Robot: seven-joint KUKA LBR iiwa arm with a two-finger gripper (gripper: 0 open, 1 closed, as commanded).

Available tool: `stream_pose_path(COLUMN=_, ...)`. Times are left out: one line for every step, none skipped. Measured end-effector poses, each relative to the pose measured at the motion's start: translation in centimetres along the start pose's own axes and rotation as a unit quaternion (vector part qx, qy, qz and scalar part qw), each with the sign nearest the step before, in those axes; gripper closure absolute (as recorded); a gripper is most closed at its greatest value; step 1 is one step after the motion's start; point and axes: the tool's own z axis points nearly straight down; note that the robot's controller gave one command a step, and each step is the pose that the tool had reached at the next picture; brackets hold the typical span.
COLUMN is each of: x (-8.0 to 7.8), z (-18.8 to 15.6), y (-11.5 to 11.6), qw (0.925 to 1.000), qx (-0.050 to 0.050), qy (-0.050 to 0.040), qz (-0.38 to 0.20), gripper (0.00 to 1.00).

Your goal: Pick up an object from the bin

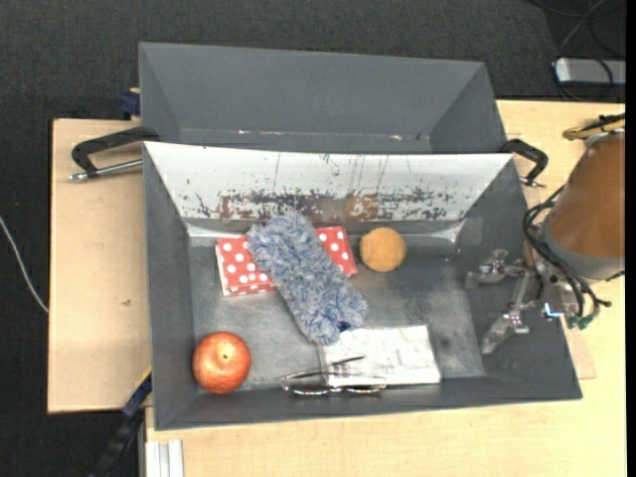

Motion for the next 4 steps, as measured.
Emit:
stream_pose_path(x=-1.9, z=3.5, y=4.7, qw=0.9989, qx=0.000, qy=-0.0007, qz=-0.047, gripper=0.00)
stream_pose_path(x=-3.8, z=2.4, y=9.0, qw=0.9913, qx=-0.001, qy=0.0013, qz=-0.132, gripper=0.00)
stream_pose_path(x=-4.2, z=-3.8, y=8.1, qw=0.9834, qx=-0.001, qy=-0.0005, qz=-0.181, gripper=0.00)
stream_pose_path(x=-2.5, z=6.5, y=13.2, qw=0.9212, qx=0.003, qy=-0.0037, qz=-0.389, gripper=1.00)
